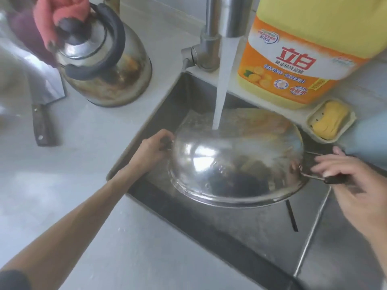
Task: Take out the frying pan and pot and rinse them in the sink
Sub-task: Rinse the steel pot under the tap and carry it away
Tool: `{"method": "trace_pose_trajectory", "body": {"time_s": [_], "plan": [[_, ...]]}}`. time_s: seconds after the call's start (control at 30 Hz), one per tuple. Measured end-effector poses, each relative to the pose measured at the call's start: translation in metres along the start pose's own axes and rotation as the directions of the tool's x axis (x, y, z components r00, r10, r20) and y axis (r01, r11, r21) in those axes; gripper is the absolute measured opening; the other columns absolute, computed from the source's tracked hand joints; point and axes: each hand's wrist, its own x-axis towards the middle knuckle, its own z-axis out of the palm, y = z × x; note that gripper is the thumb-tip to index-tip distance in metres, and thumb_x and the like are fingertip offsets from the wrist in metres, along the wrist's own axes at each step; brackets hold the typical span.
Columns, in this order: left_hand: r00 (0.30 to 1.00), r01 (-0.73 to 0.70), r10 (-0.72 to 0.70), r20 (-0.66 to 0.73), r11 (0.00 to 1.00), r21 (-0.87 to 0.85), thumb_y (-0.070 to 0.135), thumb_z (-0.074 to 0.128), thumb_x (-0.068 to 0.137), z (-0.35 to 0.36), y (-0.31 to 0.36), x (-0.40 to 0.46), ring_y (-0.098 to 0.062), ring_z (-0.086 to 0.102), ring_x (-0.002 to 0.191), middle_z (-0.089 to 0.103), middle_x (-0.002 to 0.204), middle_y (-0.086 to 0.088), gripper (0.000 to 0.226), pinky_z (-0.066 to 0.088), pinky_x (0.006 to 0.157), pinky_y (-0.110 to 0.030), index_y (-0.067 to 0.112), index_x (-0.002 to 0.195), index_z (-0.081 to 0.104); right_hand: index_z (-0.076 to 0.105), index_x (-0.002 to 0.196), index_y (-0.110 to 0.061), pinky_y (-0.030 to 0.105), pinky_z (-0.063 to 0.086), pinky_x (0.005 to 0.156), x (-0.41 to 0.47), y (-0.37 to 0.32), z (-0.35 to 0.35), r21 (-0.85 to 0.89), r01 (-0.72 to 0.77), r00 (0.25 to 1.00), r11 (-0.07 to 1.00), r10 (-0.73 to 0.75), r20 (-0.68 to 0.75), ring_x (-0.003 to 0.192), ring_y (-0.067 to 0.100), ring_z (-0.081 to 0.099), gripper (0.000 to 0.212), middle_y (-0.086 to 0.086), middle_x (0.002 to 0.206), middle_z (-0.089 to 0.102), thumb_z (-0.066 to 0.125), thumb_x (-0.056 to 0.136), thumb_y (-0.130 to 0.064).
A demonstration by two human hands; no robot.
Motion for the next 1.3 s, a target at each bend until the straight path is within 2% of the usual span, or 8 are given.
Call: {"method": "trace_pose_trajectory", "body": {"time_s": [0.27, 0.47, 0.63, 0.77, 0.83, 1.03, 1.2, 1.3], "plan": [[0.985, 0.173, -0.107, 0.137, 0.67, -0.722, 0.009, 0.049, 0.087, -0.007, -0.003, -0.013, -0.02, 0.063, 0.086, 0.065, 0.1, -0.01, 0.023, 0.049, 0.083, -0.031, 0.01, 0.105, 0.064, 0.056, 0.065, -0.016, 0.029, 0.032, 0.112, -0.005, 0.012, 0.017, 0.026, -0.174, 0.985, 0.984, 0.174, -0.008, 0.135, 0.018, 0.041, 0.023, -0.005, 0.146, 0.04, 0.063, 0.079, 0.0], [0.984, -0.1, 0.016, -0.175, 0.873, -0.477, 0.009, 0.062, 0.087, -0.042, 0.03, -0.032, -0.002, 0.063, 0.065, 0.068, 0.074, 0.014, 0.021, 0.049, 0.074, -0.015, 0.028, 0.093, 0.069, 0.067, 0.062, -0.031, 0.007, 0.042, 0.068, -0.031, 0.066, 0.08, 0.215, -0.705, 0.707, 0.676, 0.646, 0.287, 0.064, -0.008, 0.059, 0.055, -0.025, 0.064, 0.066, 0.058, 0.067, 0.023], [0.958, -0.241, 0.15, -0.244, 0.884, -0.401, 0.016, 0.069, 0.078, -0.065, 0.057, -0.046, -0.005, 0.057, 0.07, 0.064, 0.073, 0.01, 0.021, 0.048, 0.076, -0.021, 0.032, 0.093, 0.072, 0.066, 0.104, -0.01, 0.021, 0.055, 0.073, -0.038, 0.067, 0.117, 0.451, -0.861, 0.499, 0.234, 0.561, 0.661, 0.084, 0.018, 0.069, 0.044, 0.005, 0.09, 0.075, 0.073, 0.061, -0.004], [0.932, -0.299, 0.244, -0.268, 0.935, -0.189, 0.004, 0.064, 0.082, -0.065, 0.066, -0.055, 0.003, 0.06, 0.061, 0.067, 0.064, 0.02, 0.036, 0.048, 0.07, -0.014, 0.038, 0.09, 0.07, 0.069, 0.106, -0.012, 0.023, 0.055, 0.074, -0.015, 0.071, 0.126, 0.757, -0.65, 0.567, -0.068, 0.62, 0.542, 0.081, 0.014, 0.068, 0.028, 0.004, 0.088, 0.07, 0.065, 0.079, -0.02], [0.915, -0.287, 0.238, -0.326, 0.951, -0.113, 0.004, 0.061, 0.086, -0.059, 0.07, -0.057, 0.003, 0.062, 0.06, 0.068, 0.063, 0.022, 0.042, 0.048, 0.07, -0.012, 0.045, 0.087, 0.069, 0.059, 0.114, -0.013, 0.025, 0.055, 0.08, -0.008, 0.062, 0.137, 0.732, -0.68, 0.557, -0.044, 0.618, 0.554, 0.092, 0.017, 0.068, 0.03, 0.007, 0.1, 0.069, 0.048, 0.09, -0.026], [0.871, -0.339, 0.27, -0.409, 0.935, -0.105, -0.001, 0.057, 0.085, -0.054, 0.088, -0.048, 0.006, 0.059, 0.056, 0.064, 0.06, 0.028, 0.043, 0.045, 0.063, -0.007, 0.041, 0.089, 0.066, 0.058, 0.115, -0.008, 0.025, 0.055, 0.081, -0.051, 0.034, 0.204, 0.552, -0.833, 0.436, -0.022, 0.59, 0.68, 0.103, 0.026, 0.066, 0.084, 0.014, 0.11, 0.069, 0.081, 0.051, -0.058], [0.855, -0.346, 0.185, -0.485, 0.9, -0.267, 0.0, 0.054, 0.078, -0.053, 0.097, -0.043, -0.003, 0.054, 0.056, 0.067, 0.062, 0.021, 0.048, 0.048, 0.059, -0.019, 0.044, 0.08, 0.073, 0.05, 0.125, -0.007, 0.019, 0.051, 0.084, -0.051, 0.043, 0.227, 0.547, -0.836, 0.372, -0.042, 0.689, 0.622, 0.102, 0.02, 0.063, 0.041, 0.016, 0.121, 0.059, 0.051, 0.092, -0.031], [0.86, -0.374, 0.179, -0.478, 0.859, -0.351, -0.002, 0.053, 0.078, -0.052, 0.103, -0.044, -0.007, 0.053, 0.055, 0.064, 0.058, 0.016, 0.045, 0.048, 0.058, -0.018, 0.038, 0.08, 0.074, 0.053, 0.122, -0.015, 0.036, 0.038, 0.103, -0.041, 0.043, 0.237, 0.579, -0.814, 0.395, -0.036, 0.698, 0.598, 0.117, 0.024, 0.055, 0.052, 0.015, 0.134, 0.053, 0.063, 0.081, -0.046]]}}
